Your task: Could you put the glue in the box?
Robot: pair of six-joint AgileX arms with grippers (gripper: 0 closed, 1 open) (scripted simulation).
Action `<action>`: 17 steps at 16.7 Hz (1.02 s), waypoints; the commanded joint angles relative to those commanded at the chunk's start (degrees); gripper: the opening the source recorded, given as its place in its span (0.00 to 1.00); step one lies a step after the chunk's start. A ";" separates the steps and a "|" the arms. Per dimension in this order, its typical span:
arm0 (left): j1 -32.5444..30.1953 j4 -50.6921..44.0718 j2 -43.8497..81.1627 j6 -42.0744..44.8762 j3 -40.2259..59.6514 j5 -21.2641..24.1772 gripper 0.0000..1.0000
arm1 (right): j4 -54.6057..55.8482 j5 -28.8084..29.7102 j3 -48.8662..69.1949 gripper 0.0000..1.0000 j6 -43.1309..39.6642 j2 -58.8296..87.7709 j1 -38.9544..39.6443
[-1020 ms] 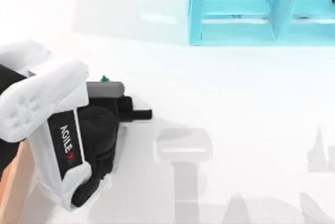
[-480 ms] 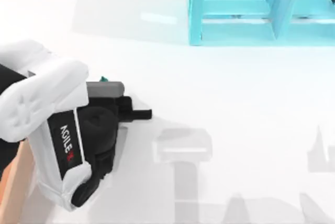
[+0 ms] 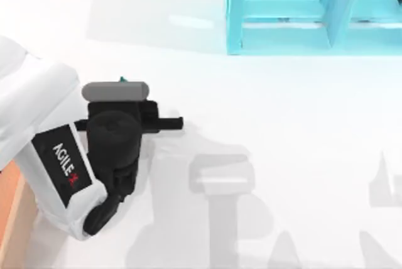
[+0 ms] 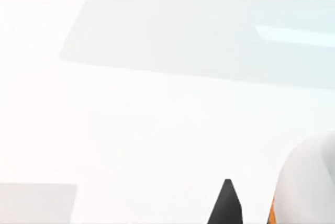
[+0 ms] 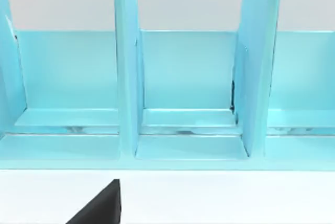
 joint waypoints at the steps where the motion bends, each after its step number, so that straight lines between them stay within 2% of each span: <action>1: 0.03 -2.47 -2.76 0.06 -0.22 -0.04 0.00 | 0.00 0.00 0.00 1.00 0.00 0.00 0.00; 7: -0.09 -16.94 -18.08 0.33 -0.79 -0.12 0.00 | 0.00 0.00 0.00 1.00 0.00 0.00 0.00; 14: 0.18 -18.39 -18.91 0.99 -0.64 0.17 0.00 | 0.00 0.00 0.00 1.00 0.00 0.00 0.00; 17: 3.73 -21.93 -17.78 5.94 0.88 2.76 0.00 | 0.00 0.00 0.00 1.00 0.00 0.00 0.00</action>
